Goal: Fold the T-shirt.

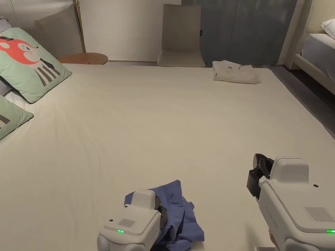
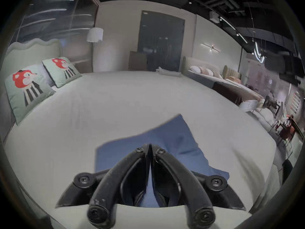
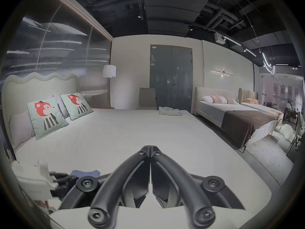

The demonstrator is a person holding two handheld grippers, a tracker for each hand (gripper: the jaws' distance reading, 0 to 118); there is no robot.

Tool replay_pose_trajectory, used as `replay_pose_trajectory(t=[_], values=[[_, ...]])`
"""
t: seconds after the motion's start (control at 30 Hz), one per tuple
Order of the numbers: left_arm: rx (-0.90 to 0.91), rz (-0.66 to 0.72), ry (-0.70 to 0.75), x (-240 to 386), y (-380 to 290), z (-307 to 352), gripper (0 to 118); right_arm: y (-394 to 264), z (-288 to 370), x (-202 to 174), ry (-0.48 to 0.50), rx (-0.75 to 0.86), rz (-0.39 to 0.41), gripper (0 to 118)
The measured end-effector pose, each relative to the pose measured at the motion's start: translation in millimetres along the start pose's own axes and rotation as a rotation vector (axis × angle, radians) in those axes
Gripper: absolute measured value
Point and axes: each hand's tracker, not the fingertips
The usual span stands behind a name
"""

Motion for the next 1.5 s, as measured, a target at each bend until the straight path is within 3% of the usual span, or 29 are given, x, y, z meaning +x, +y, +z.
replay_pose_trajectory(t=[0.4,0.6,0.87,1.17,1.5], values=[[-0.089,-0.081,-0.070,57.7,-19.3,-31.4,0,-3.5,2.4,21.2,-0.036,-0.018,-0.002,0],[-0.085,-0.104,-0.089,81.1,-14.6,-14.7,0,-3.2,1.0,24.1,-0.039,-0.018,-0.008,0],[0.111,-0.062,-0.074,44.0,42.7,30.7,0,3.8,4.2,9.0,-0.015,0.009,-0.013,0],[0.313,-0.100,0.082,-13.8,96.8,86.5,0,13.2,2.7,-13.2,0.025,0.054,-0.013,0],[0.419,-0.041,0.221,-81.4,108.9,112.8,0,17.8,4.9,-37.2,0.059,0.073,-0.007,0]])
